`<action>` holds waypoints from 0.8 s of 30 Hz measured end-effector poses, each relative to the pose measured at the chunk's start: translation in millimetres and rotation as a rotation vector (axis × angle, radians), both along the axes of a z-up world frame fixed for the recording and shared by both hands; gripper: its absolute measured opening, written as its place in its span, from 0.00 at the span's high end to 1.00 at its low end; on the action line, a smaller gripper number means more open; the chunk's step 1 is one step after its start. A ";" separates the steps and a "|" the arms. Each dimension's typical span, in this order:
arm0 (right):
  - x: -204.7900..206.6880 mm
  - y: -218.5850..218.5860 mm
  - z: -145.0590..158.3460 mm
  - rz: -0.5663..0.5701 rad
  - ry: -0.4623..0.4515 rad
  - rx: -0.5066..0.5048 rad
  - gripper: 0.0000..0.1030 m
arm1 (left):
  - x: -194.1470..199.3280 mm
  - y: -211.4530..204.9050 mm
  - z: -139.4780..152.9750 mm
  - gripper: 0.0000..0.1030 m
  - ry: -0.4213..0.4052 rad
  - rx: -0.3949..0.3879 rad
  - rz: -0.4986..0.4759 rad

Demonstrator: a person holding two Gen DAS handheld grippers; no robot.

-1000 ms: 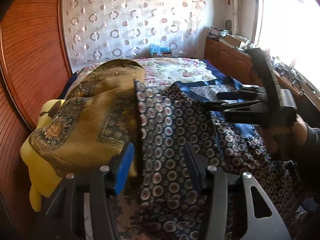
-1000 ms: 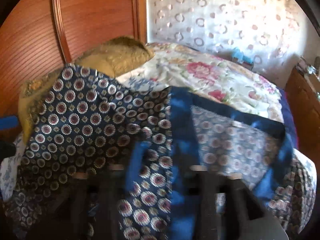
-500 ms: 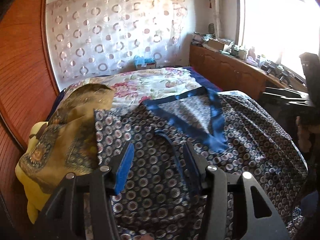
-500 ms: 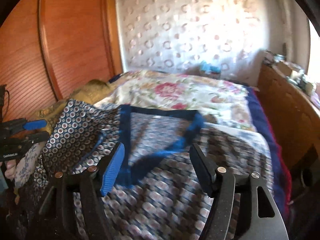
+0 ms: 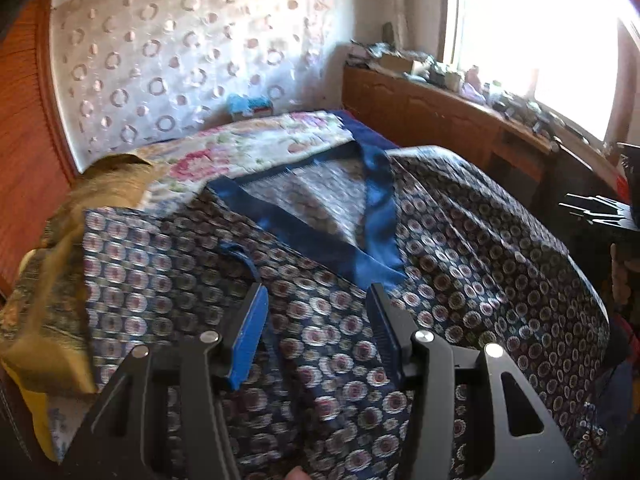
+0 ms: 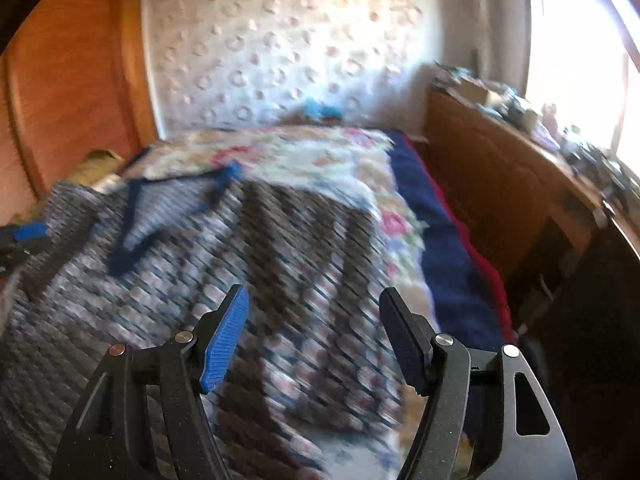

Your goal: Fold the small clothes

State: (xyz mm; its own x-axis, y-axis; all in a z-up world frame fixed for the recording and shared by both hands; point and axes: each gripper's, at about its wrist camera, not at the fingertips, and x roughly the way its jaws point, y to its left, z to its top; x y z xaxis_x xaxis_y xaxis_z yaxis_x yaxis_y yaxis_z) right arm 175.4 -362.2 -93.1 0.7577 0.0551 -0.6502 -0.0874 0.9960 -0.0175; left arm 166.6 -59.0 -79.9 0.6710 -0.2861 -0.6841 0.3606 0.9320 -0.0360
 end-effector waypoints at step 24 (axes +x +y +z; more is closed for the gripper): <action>-0.6 -47.8 -53.5 -0.068 0.165 0.066 0.82 | 13.4 -35.0 -52.1 0.48 0.098 0.069 -0.061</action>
State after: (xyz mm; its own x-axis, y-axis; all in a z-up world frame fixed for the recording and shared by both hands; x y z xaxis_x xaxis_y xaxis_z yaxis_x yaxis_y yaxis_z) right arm 174.7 -410.0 -146.6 0.6449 0.0542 -0.7623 -0.0160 0.9982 0.0574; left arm 180.0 -94.0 -132.0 0.5829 -0.2745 -0.7648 0.4146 0.9099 -0.0105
